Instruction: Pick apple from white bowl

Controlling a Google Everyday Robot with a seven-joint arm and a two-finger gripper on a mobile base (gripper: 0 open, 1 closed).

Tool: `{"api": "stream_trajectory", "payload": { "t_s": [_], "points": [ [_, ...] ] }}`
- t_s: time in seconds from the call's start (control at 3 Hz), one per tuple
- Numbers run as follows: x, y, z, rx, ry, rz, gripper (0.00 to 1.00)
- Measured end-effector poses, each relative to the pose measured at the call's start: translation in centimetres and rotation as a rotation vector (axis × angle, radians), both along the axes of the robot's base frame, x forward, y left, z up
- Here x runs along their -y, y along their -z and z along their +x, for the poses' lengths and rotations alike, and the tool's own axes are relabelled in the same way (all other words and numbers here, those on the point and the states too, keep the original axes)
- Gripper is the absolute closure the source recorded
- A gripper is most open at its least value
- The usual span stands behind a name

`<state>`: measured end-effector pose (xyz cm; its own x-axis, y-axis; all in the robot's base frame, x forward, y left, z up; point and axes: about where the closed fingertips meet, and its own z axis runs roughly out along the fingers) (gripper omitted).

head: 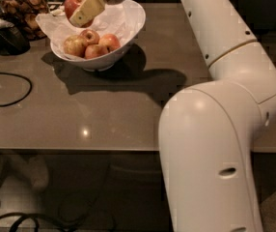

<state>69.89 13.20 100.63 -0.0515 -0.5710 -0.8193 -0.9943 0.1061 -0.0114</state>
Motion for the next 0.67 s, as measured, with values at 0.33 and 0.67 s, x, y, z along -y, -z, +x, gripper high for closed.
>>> {"api": "stream_trajectory", "payload": {
  "t_s": [0.33,0.67],
  "points": [
    [-0.1,-1.4,-2.8,0.024,-0.012,0.038,1.00],
    [0.3,-2.6,-5.9,0.065,0.012,0.073,1.00]
  ]
}}
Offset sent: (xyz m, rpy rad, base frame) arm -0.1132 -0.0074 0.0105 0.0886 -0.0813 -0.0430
